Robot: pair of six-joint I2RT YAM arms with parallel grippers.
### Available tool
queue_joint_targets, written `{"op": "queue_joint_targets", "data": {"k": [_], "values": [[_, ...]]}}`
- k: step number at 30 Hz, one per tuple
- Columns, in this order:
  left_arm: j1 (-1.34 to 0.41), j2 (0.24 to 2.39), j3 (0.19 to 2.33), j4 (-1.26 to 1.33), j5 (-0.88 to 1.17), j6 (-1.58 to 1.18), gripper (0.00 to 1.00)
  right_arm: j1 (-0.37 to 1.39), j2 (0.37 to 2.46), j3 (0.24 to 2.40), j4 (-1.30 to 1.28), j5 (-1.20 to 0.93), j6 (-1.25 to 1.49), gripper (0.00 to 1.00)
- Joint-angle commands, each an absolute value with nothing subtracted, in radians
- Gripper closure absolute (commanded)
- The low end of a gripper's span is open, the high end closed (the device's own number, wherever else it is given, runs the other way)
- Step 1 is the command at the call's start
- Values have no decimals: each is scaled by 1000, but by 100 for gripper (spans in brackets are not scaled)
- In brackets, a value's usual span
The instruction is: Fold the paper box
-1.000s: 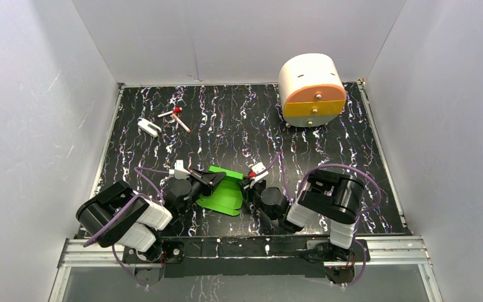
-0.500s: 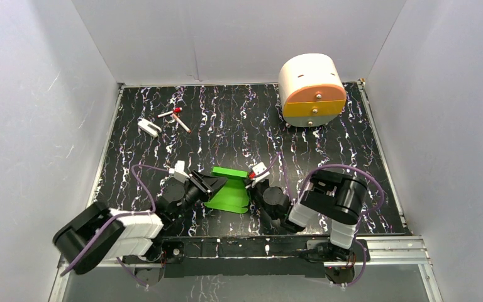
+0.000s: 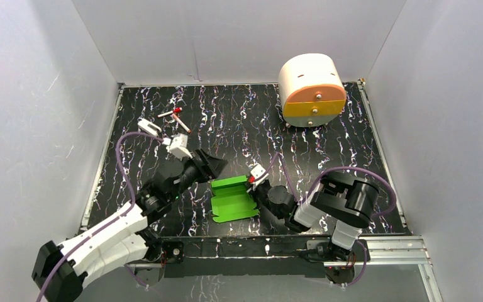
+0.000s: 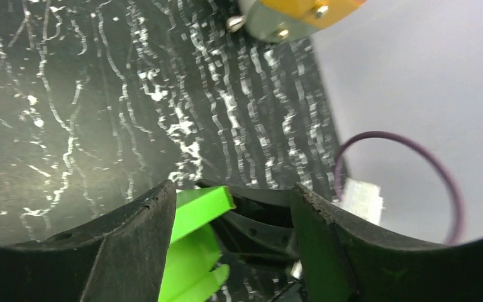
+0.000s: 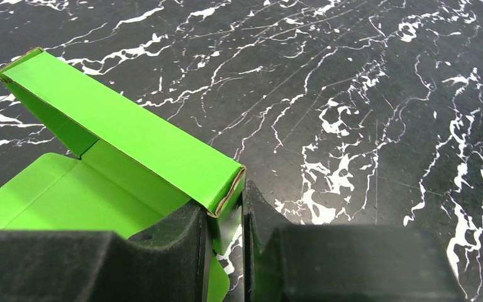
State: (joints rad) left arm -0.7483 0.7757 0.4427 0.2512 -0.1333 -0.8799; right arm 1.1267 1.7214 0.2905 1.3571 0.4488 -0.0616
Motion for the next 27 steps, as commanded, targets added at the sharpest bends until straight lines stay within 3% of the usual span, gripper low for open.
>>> {"op": "queue_joint_targets", "data": {"k": [1, 8, 16, 27], "values": [[-750, 935, 558, 41, -119, -678, 35, 1119, 1677, 297, 1354, 348, -102, 84], [-739, 1159, 647, 86, 15, -632, 33, 1108, 1659, 301, 1321, 278, -100, 85], [-725, 1271, 641, 166, 176, -660, 33, 1082, 1679, 319, 1305, 194, -82, 85], [-722, 1334, 588, 256, 204, -728, 48, 1068, 1745, 335, 1354, 188, -44, 81]]}}
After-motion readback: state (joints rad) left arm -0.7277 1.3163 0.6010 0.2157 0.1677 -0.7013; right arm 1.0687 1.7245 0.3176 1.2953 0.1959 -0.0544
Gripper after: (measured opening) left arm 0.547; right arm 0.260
